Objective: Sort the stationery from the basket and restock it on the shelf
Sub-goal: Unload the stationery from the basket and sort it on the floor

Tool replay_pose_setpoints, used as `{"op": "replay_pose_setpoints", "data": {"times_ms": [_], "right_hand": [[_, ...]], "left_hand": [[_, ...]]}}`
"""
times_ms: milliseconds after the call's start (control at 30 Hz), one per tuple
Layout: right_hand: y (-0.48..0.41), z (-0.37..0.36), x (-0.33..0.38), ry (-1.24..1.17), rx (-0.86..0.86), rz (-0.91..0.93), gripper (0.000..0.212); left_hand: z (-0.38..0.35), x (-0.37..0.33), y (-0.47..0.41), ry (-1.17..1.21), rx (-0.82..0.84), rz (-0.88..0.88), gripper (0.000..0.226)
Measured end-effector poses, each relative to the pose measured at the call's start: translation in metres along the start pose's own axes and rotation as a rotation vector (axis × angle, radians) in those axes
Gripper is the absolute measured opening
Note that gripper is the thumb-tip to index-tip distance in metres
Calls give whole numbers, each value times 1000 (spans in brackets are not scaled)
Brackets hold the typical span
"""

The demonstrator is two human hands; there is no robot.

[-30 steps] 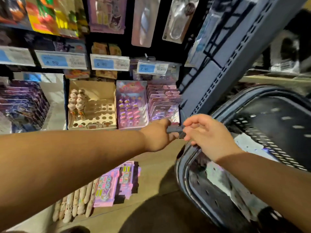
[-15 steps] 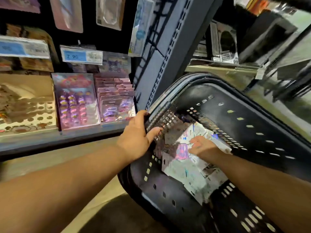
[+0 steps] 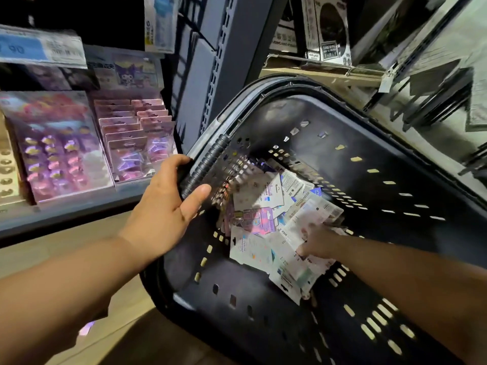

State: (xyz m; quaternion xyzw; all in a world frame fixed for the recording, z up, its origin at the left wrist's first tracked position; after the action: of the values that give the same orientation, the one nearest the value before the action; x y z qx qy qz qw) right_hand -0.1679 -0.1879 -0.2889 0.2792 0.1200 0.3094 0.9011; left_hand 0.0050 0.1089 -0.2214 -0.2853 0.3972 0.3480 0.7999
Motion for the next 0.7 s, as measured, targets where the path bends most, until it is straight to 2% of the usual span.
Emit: {"op": "replay_pose_setpoints", "data": {"times_ms": [100, 267, 367, 467, 600, 700], "right_hand": [[-28, 21, -2, -46, -117, -39, 74], [-61, 43, 5, -187, -301, -31, 60], [-70, 47, 0, -134, -378, -57, 74], [-80, 53, -9, -86, -397, -91, 84], [-90, 54, -15, -147, -361, -108, 105], [-89, 44, -12, -3, -260, -176, 106]], "left_hand": [[-2, 0, -3, -4, -28, -8, 62], [-4, -1, -9, 68, -33, -38, 51], [-4, -1, -9, 73, -33, -42, 49], [-2, -1, -9, 57, -37, -38, 47], [0, -3, -8, 62, -51, -58, 39], [0, -5, -7, 58, -55, -66, 41]]}}
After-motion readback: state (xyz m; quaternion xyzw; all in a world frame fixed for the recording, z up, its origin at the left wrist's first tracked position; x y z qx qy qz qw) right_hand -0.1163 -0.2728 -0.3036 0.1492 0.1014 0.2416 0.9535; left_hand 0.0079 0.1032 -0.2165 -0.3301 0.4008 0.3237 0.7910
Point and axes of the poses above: each hand's wrist, its own y-axis away from the middle knuckle, its own z-axis out of the back of the hand, x = y × z, the point moved 6 cm from there along -y, towards the middle knuckle, and after that the axes turned 8 degrees about -y, right-handed, at the moved point
